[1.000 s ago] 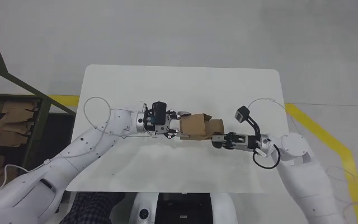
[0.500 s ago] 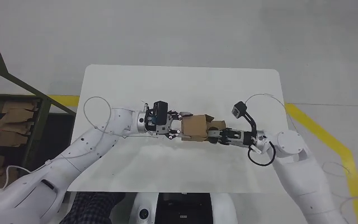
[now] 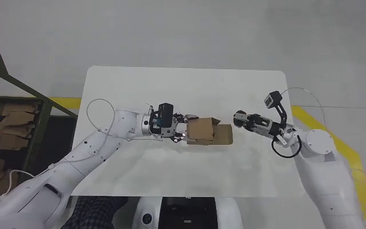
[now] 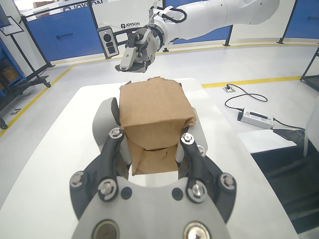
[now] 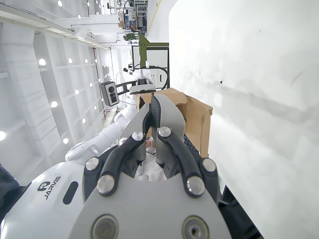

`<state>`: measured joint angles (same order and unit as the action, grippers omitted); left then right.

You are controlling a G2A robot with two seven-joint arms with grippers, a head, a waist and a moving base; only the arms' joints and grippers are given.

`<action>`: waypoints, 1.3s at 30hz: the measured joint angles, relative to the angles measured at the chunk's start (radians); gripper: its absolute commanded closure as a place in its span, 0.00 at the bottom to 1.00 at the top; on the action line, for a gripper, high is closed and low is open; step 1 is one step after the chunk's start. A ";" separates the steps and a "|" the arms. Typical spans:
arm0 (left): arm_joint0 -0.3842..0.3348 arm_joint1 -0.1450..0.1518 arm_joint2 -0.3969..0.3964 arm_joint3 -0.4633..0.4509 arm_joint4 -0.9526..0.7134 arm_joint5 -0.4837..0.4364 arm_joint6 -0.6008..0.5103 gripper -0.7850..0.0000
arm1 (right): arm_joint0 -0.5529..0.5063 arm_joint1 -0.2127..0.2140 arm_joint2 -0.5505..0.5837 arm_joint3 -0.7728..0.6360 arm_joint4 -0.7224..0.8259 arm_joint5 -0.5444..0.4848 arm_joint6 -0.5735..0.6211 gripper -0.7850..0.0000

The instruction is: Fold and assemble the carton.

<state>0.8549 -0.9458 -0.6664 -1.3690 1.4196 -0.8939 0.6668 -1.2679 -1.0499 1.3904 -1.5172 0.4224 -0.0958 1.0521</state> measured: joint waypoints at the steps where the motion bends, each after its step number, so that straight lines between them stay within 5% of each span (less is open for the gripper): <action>1: 0.001 -0.001 -0.001 0.000 0.000 -0.001 -0.001 0.52 | 0.012 -0.002 -0.013 0.006 -0.003 0.002 0.003 1.00; 10: 0.009 -0.009 -0.015 -0.002 0.009 -0.012 -0.006 0.51 | 0.108 -0.023 -0.146 0.069 -0.027 0.001 0.019 1.00; 21: 0.012 -0.019 -0.032 0.003 0.012 -0.032 -0.018 0.51 | 0.080 -0.026 -0.195 -0.002 -0.024 -0.020 0.054 1.00; 33: 0.014 -0.031 -0.046 0.010 0.021 -0.046 -0.016 0.51 | -0.097 0.023 0.086 0.025 0.010 -0.032 -0.028 1.00; 39: 0.020 -0.035 -0.056 0.008 0.021 -0.047 -0.011 0.51 | -0.111 0.024 0.056 0.088 0.014 0.033 0.021 1.00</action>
<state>0.8752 -0.9810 -0.7219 -1.3606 1.4410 -0.9413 0.6553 -1.3785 -1.0263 1.4462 -1.4289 0.4362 -0.0632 1.0727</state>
